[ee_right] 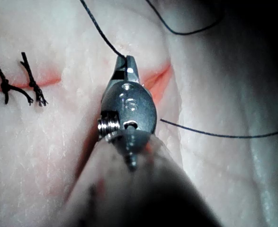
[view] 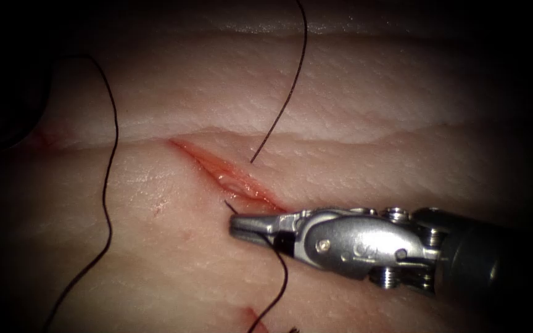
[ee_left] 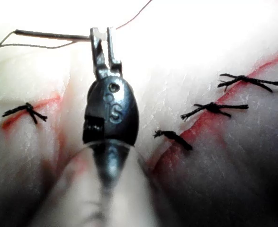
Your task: Wound Closure
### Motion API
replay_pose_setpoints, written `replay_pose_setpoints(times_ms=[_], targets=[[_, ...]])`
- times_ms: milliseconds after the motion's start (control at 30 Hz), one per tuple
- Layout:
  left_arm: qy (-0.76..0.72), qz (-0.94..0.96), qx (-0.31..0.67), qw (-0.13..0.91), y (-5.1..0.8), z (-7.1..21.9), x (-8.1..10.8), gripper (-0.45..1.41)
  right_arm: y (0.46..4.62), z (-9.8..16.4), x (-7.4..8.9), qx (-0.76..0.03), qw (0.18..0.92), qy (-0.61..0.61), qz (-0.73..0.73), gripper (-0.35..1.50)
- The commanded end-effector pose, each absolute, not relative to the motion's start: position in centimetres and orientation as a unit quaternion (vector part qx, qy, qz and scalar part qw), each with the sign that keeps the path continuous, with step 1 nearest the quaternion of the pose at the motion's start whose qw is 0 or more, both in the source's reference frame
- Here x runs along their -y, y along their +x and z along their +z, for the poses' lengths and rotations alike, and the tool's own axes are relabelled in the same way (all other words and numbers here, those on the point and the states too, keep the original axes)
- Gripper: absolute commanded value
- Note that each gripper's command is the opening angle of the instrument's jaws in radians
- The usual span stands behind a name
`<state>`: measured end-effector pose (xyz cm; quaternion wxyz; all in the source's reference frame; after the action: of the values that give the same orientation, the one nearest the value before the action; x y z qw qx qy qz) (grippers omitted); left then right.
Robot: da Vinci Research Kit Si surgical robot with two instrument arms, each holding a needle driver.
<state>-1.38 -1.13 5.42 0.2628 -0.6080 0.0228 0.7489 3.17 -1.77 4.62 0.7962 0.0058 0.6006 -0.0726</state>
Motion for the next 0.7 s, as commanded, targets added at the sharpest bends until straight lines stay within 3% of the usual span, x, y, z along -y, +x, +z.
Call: replay_pose_setpoints(times_ms=[33,700], targets=[[-0.608,0.749,-0.023,0.263,-1.44,5.48,1.14,-0.45,3.33,4.49,1.87,-0.603,0.794,0.012,-0.081,-0.35],[-0.609,0.748,-0.022,0.261,-1.45,5.49,1.15,-0.45,3.67,3.65,2.57,-0.595,0.787,0.061,-0.152,-0.35]])
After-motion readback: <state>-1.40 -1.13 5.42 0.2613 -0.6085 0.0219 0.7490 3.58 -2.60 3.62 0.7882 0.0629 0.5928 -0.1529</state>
